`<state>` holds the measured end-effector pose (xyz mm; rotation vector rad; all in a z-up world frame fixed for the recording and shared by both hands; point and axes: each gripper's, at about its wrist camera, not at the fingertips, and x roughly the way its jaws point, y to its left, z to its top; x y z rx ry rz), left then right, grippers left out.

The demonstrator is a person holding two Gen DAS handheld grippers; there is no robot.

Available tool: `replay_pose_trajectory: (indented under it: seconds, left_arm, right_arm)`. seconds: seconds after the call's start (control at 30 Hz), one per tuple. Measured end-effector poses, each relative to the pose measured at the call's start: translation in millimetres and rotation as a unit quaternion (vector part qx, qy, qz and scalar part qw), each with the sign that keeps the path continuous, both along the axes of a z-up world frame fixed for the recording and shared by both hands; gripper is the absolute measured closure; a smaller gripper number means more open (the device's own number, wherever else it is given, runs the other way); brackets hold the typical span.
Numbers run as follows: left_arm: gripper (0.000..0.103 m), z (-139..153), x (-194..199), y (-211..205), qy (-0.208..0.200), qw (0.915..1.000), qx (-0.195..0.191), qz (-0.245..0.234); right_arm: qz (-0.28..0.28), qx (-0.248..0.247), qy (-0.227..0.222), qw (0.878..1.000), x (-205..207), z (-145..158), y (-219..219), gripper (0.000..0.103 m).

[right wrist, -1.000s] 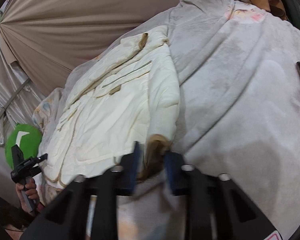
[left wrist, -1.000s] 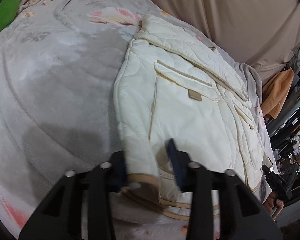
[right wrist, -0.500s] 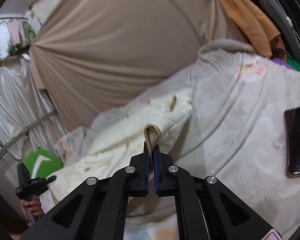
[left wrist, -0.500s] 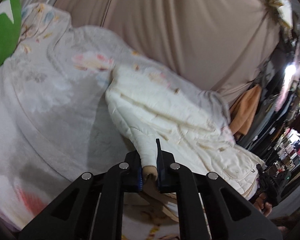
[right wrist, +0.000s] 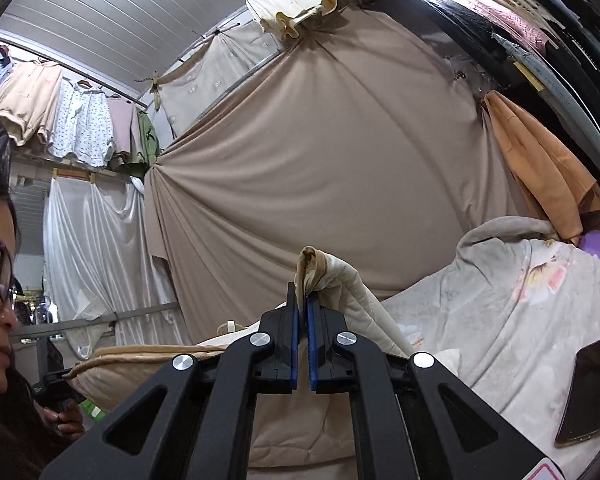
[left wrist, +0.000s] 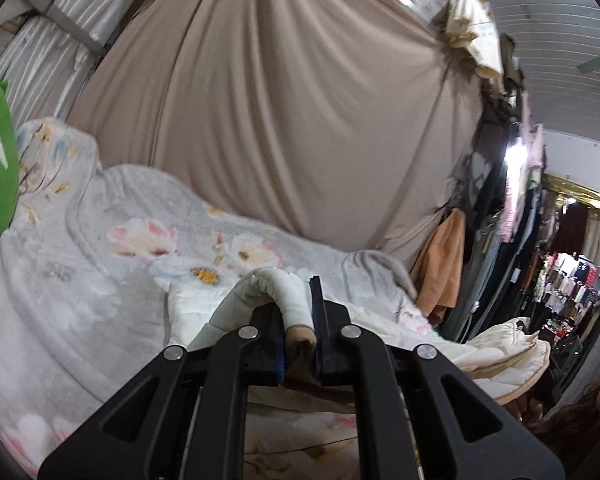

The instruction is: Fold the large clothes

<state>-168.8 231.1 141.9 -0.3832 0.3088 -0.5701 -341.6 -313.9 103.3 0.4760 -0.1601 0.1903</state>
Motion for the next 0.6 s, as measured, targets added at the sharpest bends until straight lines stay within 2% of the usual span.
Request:
replay_pose_trajectory:
  seconds: [0.13, 0.17, 0.37, 0.6]
  left_arm:
    - [0.094, -24.5, 42.0, 0.5, 0.081, 0.9966, 0.010, 0.002]
    - [0.094, -28.7, 51.0, -1.4, 0.091, 0.9958, 0.012, 0.002]
    - [0.094, -25.2, 87.2, -31.4, 0.084, 0.9941, 0.065, 0.020]
    - [0.094, -40.0, 160.9, -59.2, 0.135, 0.9843, 0.111, 0.027]
  right_arm:
    - [0.001, 0.005, 0.065, 0.998, 30.4, -11.1, -3.2, 0.099]
    - [0.003, 0.008, 0.073, 0.997, 37.9, -11.5, -4.2, 0.099]
    - [-0.004, 0.001, 0.104, 0.995, 88.6, -4.5, -7.3, 0.099]
    - [-0.003, 0.026, 0.189, 0.982, 167.1, -12.8, -24.4, 0.099]
